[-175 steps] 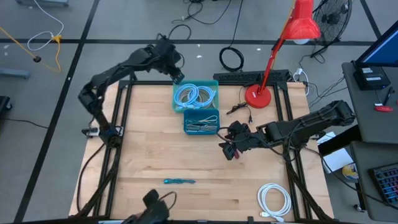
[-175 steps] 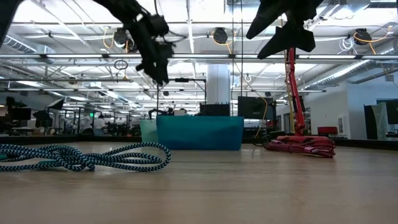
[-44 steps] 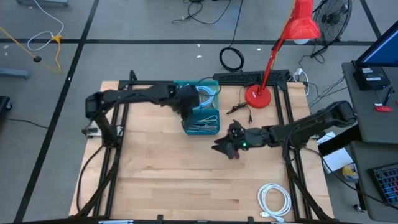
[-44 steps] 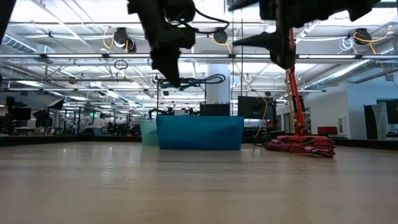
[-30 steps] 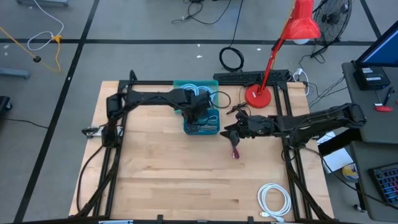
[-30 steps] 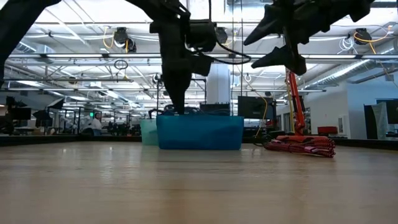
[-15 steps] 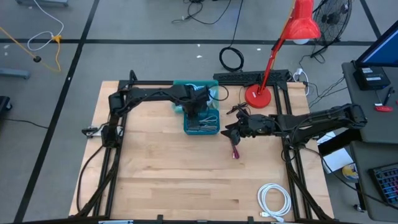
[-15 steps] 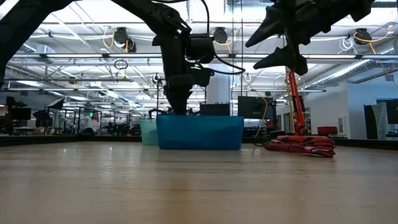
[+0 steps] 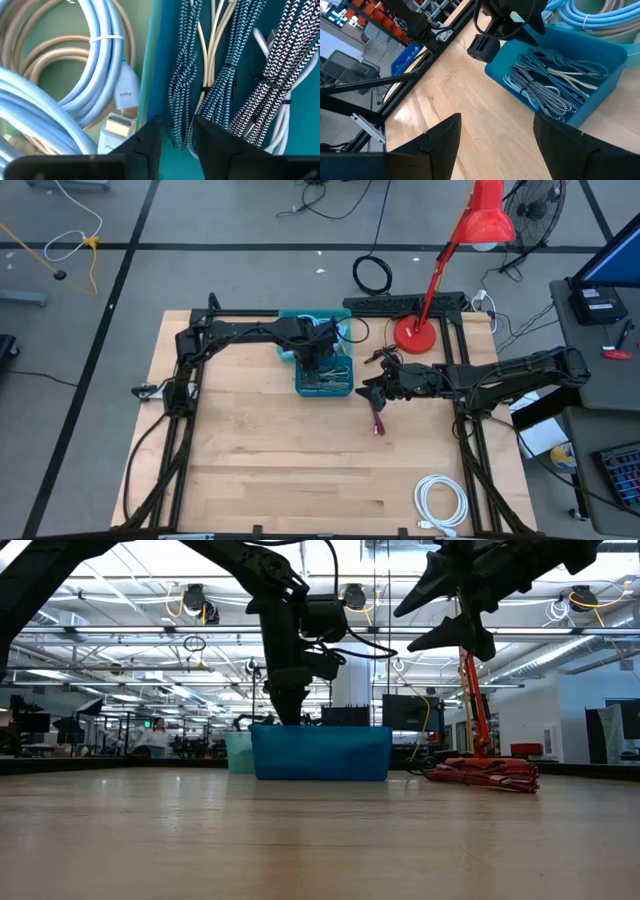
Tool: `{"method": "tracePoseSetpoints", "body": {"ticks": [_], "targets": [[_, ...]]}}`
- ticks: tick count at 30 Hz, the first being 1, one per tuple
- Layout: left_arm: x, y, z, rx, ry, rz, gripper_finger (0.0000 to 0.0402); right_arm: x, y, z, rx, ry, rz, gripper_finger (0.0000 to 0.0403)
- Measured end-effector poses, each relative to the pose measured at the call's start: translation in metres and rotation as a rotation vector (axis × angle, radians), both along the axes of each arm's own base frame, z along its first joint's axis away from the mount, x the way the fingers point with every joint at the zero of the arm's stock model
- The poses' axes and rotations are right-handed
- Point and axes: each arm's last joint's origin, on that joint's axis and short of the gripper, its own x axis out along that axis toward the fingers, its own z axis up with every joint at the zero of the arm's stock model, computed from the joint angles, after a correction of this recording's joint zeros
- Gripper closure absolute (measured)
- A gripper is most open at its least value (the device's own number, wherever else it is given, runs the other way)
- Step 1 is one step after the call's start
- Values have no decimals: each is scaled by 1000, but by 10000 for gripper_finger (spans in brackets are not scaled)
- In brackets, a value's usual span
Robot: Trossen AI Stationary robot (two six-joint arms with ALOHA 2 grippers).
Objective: Pick & Place USB Port
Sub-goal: Put the blue charger cable into the blue bin, then put the pink charger cable into the blue bin
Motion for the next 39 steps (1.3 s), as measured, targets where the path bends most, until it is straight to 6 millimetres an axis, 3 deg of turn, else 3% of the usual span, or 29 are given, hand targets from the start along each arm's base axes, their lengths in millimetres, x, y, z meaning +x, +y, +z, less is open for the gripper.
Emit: {"method": "tracePoseSetpoints", "body": {"ticks": [6, 9, 20, 25, 31, 39], "targets": [[-1, -6, 6, -3, -7, 9, 252, 0, 0, 0, 9, 0, -4, 165], [-4, -14, 23, 8, -48, -3, 245, -1, 0, -1, 32, 9, -14, 165], [-45, -59, 133, 21, -388, 64, 243, -20, 17, -28, 248, 304, -29, 165], [-68, -88, 168, 45, -498, 90, 243, -33, 26, -43, 388, 468, -134, 165], [-86, -131, 183, 95, -517, 65, 243, -26, 32, -50, 469, 471, -164, 165], [-102, -184, 175, 111, -405, -29, 243, -7, 31, -81, 479, 563, -255, 165]]}}
